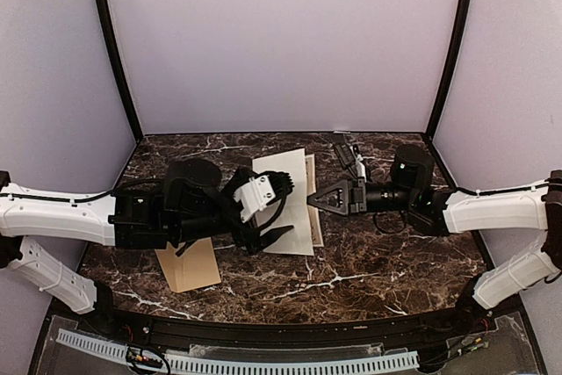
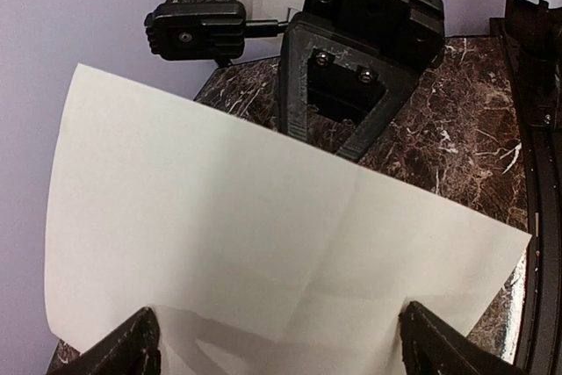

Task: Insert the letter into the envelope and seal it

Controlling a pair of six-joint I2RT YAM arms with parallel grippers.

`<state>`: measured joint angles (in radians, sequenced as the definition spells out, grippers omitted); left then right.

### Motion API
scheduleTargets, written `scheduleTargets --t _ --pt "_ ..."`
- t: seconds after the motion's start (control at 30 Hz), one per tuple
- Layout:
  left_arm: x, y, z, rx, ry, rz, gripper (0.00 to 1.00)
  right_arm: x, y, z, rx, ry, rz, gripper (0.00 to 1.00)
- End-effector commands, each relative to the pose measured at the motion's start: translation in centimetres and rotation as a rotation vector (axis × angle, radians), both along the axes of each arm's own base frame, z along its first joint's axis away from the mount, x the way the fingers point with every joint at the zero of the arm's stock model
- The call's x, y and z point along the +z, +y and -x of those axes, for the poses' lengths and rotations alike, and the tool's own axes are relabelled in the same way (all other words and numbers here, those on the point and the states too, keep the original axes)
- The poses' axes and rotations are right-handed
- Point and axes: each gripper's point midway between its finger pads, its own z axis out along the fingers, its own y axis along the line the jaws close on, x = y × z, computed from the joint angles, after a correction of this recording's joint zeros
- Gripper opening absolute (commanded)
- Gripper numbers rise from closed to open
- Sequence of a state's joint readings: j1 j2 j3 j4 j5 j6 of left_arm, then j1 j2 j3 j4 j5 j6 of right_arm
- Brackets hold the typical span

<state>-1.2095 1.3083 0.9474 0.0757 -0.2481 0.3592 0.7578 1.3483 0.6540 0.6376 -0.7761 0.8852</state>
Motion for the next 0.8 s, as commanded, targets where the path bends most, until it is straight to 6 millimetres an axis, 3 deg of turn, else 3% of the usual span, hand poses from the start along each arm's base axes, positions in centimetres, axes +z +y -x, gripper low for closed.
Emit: scheduleTargets --t 0.0,0.53,0.77 --pt "0.1 -1.3 0.3 -0.053 -0.027 -0.008 0.95 1.1 -0.1 1.0 0.063 -0.03 -0.034 0.0" --pt "-1.1 -3.3 0.1 -0.105 -0.061 -0.065 0.93 2.2 -0.6 3.9 0.144 -0.115 -0.009 0.0" --pt "-1.0 -3.7 0.5 -0.143 -0.077 -0.052 0.99 2.8 -0.7 4.5 0.174 -0.112 -0.015 0.0"
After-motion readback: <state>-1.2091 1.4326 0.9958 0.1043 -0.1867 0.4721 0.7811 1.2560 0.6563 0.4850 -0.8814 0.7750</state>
